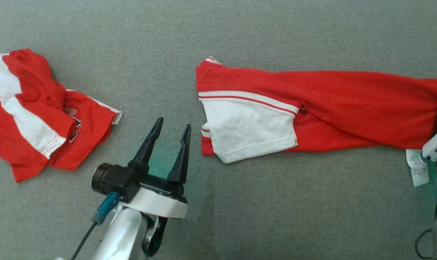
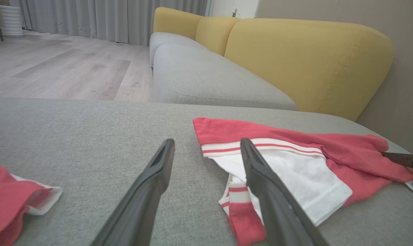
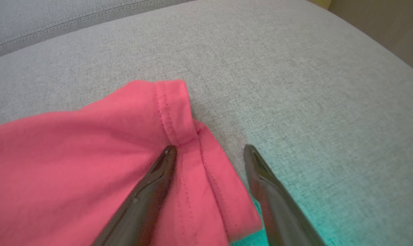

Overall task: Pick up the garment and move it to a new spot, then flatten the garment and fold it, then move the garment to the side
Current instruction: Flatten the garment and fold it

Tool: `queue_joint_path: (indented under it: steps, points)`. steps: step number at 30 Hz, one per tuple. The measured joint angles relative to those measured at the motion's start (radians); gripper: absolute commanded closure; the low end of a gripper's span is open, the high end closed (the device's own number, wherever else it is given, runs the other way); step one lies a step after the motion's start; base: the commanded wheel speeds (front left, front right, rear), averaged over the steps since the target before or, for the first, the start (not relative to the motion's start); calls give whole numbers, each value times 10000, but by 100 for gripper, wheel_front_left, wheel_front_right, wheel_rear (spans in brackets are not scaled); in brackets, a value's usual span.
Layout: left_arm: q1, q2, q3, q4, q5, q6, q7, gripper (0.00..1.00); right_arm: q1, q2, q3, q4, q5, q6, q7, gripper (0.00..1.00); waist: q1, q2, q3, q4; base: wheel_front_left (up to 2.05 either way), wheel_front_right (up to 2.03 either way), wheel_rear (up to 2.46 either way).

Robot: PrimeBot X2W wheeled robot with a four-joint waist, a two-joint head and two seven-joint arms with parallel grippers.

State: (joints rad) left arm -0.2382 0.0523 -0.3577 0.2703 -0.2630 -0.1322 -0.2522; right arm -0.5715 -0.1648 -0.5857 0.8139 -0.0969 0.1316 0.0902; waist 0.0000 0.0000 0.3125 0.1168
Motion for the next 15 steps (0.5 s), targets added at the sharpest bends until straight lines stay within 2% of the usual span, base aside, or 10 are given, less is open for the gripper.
queue_joint_path:
  steps: [5, 6, 7, 8, 9, 15]
  points:
    - [-38, 25, 0, -4, -6, 0, 0, 0, -144, 2, 190, 115, 725, -2, 257, 0, 0, 0, 21, -63, 0, 0, 0]
    - [-38, 33, 0, -4, -19, 0, 0, 0, -142, 2, 301, 123, 922, -2, 330, 10, 0, 0, 22, -76, 0, 0, 0]
    - [-38, 40, 0, -4, -27, 0, 0, 0, -142, -4, 393, 125, 1129, -2, 399, 32, 0, 0, 20, -90, 0, 0, 0]
    - [-38, 42, 0, -4, -29, 0, 0, 0, -141, -8, 533, 117, 1329, -2, 472, 59, 0, 0, 18, -103, 0, 0, 0]
    - [-38, 42, 0, -4, -29, 0, 0, 0, -139, -10, 683, 104, 1509, -2, 560, 100, 0, 0, 13, -111, 0, 0, 0]
    - [-39, 52, 0, -4, -29, 0, 0, 0, -53, -2, 1402, -127, 2644, -2, 995, 100, 0, 0, -92, -169, 0, 0, 0]
